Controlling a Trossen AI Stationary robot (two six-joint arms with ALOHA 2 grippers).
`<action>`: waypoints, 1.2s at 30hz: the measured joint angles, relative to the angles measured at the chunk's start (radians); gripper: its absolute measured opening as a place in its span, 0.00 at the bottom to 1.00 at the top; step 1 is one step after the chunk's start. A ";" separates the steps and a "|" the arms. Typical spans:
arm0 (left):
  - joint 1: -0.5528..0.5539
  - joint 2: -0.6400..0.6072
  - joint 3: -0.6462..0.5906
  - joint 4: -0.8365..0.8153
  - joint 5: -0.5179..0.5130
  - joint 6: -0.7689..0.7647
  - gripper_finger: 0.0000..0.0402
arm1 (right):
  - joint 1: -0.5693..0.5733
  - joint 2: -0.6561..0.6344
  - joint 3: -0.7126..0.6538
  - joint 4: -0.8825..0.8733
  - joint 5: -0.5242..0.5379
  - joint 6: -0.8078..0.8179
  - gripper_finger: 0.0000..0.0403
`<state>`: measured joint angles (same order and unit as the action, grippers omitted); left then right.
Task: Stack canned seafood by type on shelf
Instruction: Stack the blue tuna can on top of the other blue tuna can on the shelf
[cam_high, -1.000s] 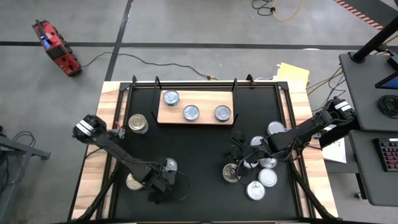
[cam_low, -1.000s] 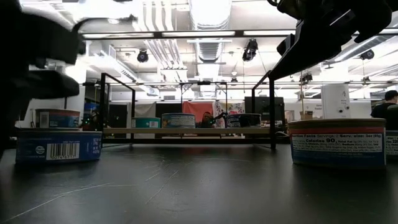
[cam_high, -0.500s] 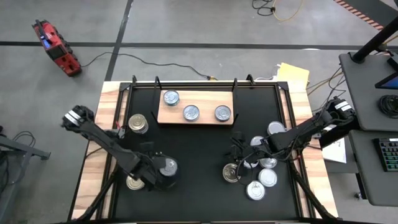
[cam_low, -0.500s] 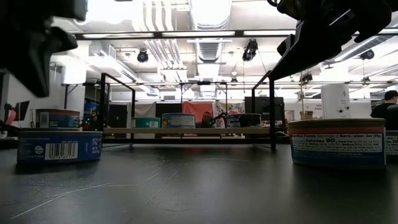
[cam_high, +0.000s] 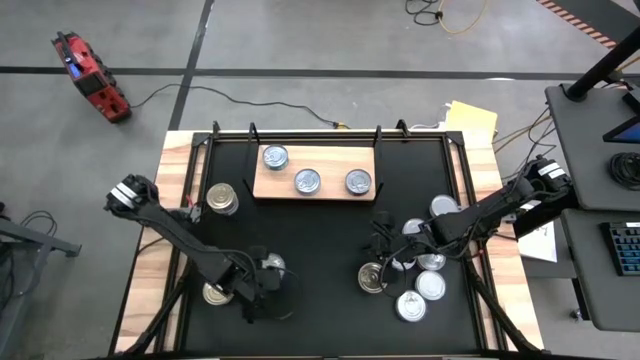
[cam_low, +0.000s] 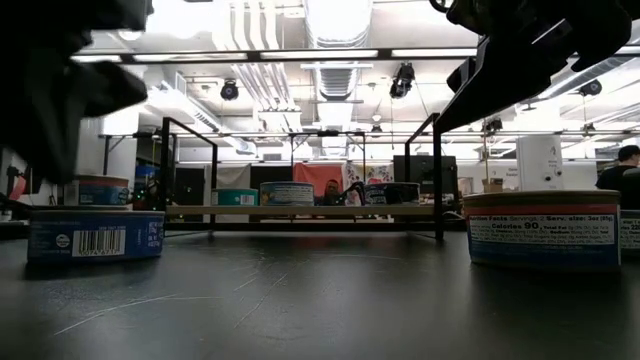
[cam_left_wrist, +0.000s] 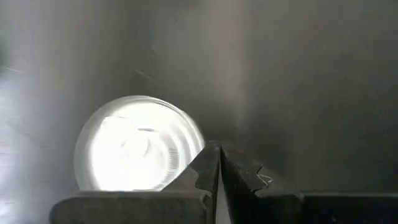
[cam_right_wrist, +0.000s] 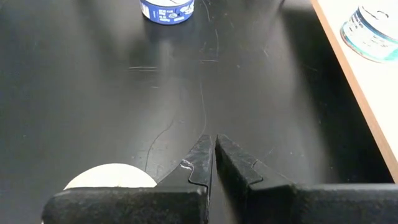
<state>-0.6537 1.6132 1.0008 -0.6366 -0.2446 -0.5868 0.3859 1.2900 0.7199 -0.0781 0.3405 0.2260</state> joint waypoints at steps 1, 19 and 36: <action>0.000 0.018 0.000 0.013 0.019 0.002 0.00 | 0.000 0.000 -0.001 0.001 0.000 0.000 0.03; 0.001 0.047 -0.002 -0.355 -0.060 -0.147 0.00 | 0.000 0.000 -0.003 0.001 0.000 0.002 0.03; 0.124 0.024 -0.004 -0.032 -0.300 0.075 0.00 | 0.000 0.000 -0.004 0.000 0.000 0.002 0.03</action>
<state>-0.5292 1.6376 0.9964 -0.6690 -0.5442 -0.5120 0.3859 1.2900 0.7155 -0.0776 0.3405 0.2276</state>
